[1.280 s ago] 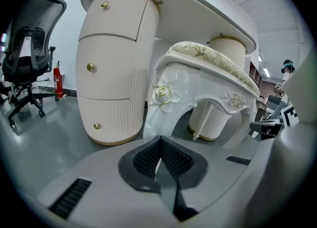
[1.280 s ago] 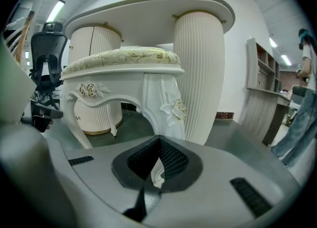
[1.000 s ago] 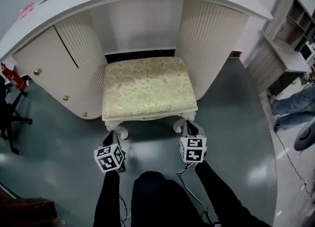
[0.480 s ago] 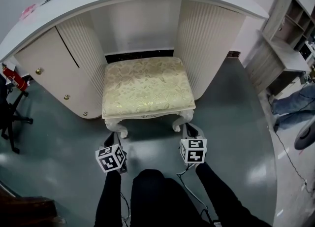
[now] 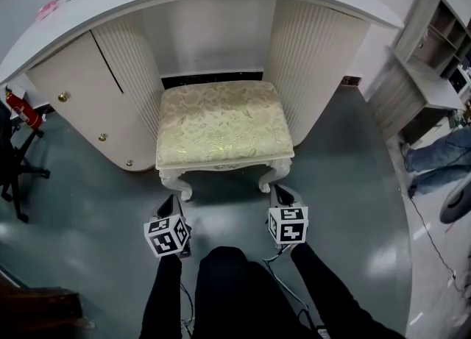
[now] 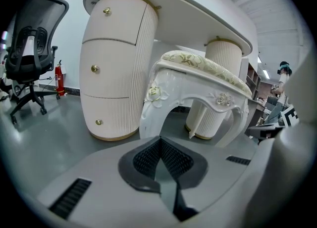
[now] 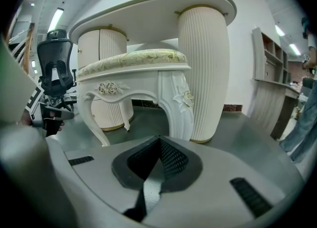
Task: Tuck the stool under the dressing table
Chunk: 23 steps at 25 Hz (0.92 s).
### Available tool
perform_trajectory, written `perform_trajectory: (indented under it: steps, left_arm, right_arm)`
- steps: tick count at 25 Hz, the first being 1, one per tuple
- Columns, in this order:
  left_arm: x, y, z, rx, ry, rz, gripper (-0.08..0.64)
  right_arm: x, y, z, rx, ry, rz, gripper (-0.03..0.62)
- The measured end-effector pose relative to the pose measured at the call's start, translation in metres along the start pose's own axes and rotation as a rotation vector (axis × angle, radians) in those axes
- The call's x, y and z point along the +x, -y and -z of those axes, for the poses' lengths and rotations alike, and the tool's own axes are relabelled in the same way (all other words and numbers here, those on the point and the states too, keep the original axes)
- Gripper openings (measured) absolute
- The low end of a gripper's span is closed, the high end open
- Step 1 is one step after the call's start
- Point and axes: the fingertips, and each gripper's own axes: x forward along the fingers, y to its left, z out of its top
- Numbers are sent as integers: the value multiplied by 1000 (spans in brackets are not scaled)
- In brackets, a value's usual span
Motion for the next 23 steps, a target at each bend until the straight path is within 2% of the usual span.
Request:
perform_trajectory:
  steps: [23]
  left_arm:
    - [-8, -10, 0, 9, -8, -7, 8]
  right_arm:
    - [-8, -2, -4, -33, 4, 12, 3]
